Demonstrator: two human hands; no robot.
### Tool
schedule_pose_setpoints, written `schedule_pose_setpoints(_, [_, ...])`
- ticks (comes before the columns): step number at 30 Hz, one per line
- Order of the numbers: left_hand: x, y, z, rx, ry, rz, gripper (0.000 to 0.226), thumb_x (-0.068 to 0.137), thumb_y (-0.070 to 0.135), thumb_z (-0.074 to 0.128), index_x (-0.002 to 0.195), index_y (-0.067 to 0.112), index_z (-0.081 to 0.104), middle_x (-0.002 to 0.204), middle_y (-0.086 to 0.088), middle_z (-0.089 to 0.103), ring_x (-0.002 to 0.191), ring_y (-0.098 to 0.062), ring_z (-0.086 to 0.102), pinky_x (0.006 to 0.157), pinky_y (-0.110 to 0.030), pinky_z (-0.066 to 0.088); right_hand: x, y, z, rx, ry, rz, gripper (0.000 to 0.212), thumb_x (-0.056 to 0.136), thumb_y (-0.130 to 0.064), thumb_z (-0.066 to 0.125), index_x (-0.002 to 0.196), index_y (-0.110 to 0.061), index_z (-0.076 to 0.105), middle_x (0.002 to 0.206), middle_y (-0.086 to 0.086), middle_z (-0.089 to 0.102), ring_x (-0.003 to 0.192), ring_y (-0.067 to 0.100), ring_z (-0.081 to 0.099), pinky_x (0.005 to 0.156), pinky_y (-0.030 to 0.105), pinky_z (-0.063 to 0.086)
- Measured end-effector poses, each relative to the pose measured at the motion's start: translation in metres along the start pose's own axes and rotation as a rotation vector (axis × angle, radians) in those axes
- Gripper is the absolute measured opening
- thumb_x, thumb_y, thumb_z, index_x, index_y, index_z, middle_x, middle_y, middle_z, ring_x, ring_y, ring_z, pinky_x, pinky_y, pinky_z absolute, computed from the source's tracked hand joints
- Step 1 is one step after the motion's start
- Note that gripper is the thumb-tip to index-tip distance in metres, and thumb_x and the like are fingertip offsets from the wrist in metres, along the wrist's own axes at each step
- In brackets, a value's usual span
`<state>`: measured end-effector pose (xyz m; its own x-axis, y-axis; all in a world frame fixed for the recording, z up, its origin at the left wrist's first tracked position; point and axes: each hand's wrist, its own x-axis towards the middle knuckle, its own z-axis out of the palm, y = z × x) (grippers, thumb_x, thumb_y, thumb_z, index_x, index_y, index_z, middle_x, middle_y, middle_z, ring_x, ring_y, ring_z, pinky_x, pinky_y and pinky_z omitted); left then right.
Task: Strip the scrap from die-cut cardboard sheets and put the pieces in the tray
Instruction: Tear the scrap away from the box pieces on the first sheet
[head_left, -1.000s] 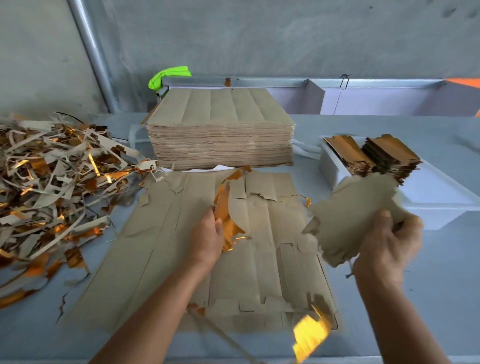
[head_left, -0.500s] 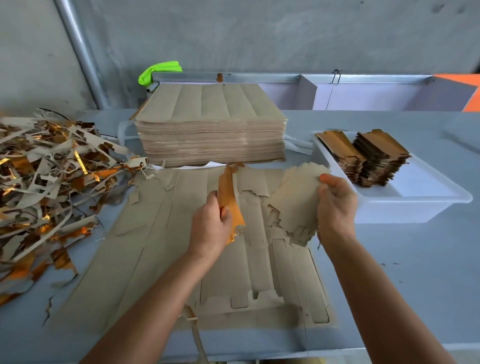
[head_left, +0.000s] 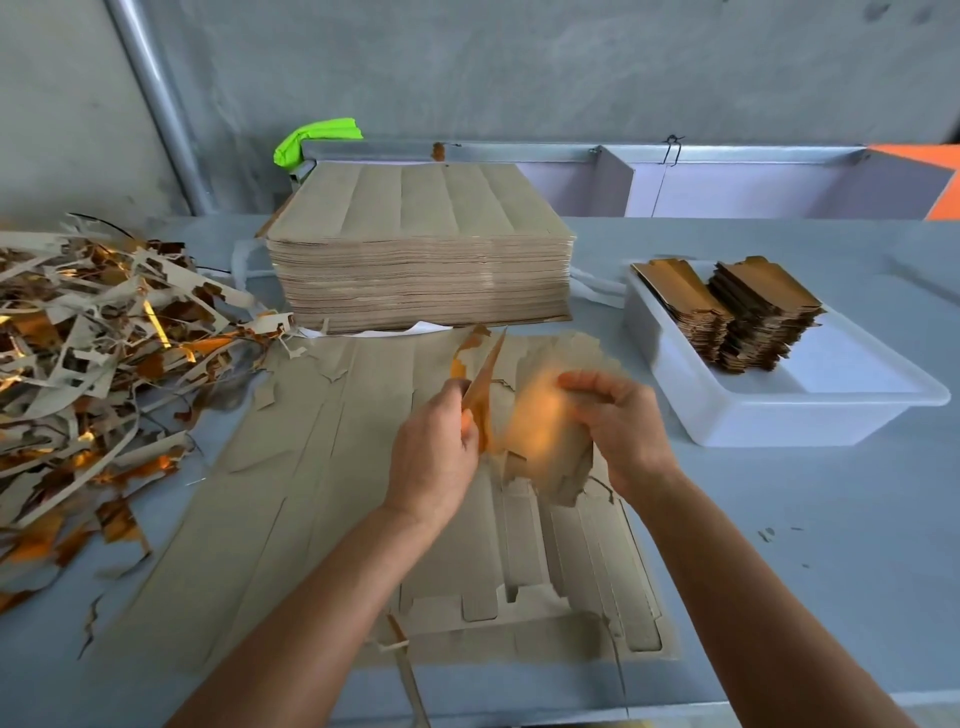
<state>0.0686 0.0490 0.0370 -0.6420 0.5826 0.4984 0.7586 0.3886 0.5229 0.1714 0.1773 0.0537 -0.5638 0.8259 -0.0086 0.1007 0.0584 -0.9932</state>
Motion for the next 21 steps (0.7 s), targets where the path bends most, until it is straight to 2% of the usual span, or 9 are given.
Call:
schedule_pose_setpoints(4, [-0.004,0.011,-0.002,0.183,-0.064,0.121,0.026,0.086,0.000,0.055,0.111,0.004,0.061,0.096,-0.016,0.064,0.078,-0.038,0.063,0.063,-0.041,0.048,0.000,-0.007,0.013,-0.078,-0.059,0.034,0.015,0.093,-0.019,0.057,0.089,-0.016,0.071,0.090,-0.002,0.064,0.087,0.013,0.057,0.072,0.025,0.044])
schedule_pose_setpoints(7, [-0.011,0.014,0.002,0.248,-0.140,0.215,0.024,0.080,-0.008,0.062,0.103,0.000,0.062,0.093,-0.017,0.062,0.065,-0.039,0.063,0.052,-0.042,0.051,0.001,-0.011,0.023,-0.090,-0.023,0.070,0.042,0.085,-0.048,0.062,0.078,-0.008,0.071,0.083,0.011,0.070,0.076,0.016,0.061,0.074,0.032,0.049])
schedule_pose_setpoints(11, [-0.016,0.012,0.003,0.310,-0.170,0.280,0.030,0.074,-0.005,0.071,0.103,0.000,0.064,0.092,-0.015,0.063,0.062,-0.030,0.063,0.050,-0.037,0.052,-0.006,-0.016,0.027,0.011,-0.067,0.154,0.074,0.070,-0.060,0.069,0.100,0.007,0.064,0.101,0.027,0.065,0.078,0.026,0.062,0.088,0.048,0.050])
schedule_pose_setpoints(12, [-0.016,0.012,0.003,0.315,-0.175,0.270,0.029,0.074,-0.006,0.071,0.101,0.000,0.065,0.091,-0.015,0.062,0.061,-0.031,0.063,0.049,-0.037,0.051,-0.008,-0.017,0.028,0.022,-0.094,0.183,0.073,0.066,-0.059,0.070,0.101,0.006,0.065,0.103,0.027,0.065,0.081,0.028,0.064,0.090,0.049,0.049])
schedule_pose_setpoints(14, [-0.013,0.014,0.002,0.260,-0.175,0.208,0.023,0.078,-0.006,0.065,0.100,-0.001,0.064,0.093,-0.016,0.061,0.066,-0.035,0.062,0.051,-0.037,0.047,-0.007,-0.016,0.031,0.000,-0.111,0.218,0.040,0.071,-0.038,0.073,0.086,-0.001,0.067,0.090,0.026,0.067,0.079,0.027,0.061,0.082,0.045,0.053])
schedule_pose_setpoints(15, [-0.010,0.015,0.003,0.221,-0.182,0.159,0.022,0.083,-0.001,0.059,0.105,0.001,0.062,0.099,-0.015,0.059,0.075,-0.036,0.062,0.058,-0.039,0.045,-0.006,-0.016,0.032,-0.023,-0.103,0.235,0.020,0.076,-0.023,0.070,0.076,-0.004,0.064,0.081,0.023,0.063,0.077,0.026,0.057,0.073,0.041,0.050])
schedule_pose_setpoints(17, [-0.004,0.013,0.004,0.124,-0.214,0.058,0.029,0.089,0.011,0.052,0.117,0.007,0.056,0.112,-0.009,0.054,0.096,-0.032,0.058,0.075,-0.036,0.042,0.000,-0.016,0.032,-0.046,-0.092,0.282,0.011,0.080,-0.004,0.060,0.070,-0.007,0.056,0.078,0.015,0.053,0.074,0.025,0.049,0.067,0.037,0.041])
schedule_pose_setpoints(19, [-0.002,0.009,0.000,-0.032,-0.248,0.004,0.042,0.086,0.024,0.060,0.126,0.012,0.053,0.118,-0.005,0.052,0.109,-0.024,0.054,0.087,-0.032,0.043,0.005,-0.018,0.031,-0.037,-0.077,0.312,0.012,0.083,-0.001,0.056,0.072,-0.004,0.056,0.083,0.019,0.056,0.078,0.027,0.053,0.075,0.037,0.050])
schedule_pose_setpoints(21, [-0.006,0.011,-0.011,-0.129,-0.241,0.030,0.066,0.079,0.042,0.065,0.134,0.012,0.048,0.126,-0.002,0.048,0.117,-0.017,0.048,0.097,-0.030,0.041,0.008,-0.019,0.031,-0.034,-0.056,0.323,0.006,0.085,-0.001,0.055,0.082,0.001,0.060,0.095,0.027,0.063,0.090,0.031,0.062,0.090,0.049,0.052])
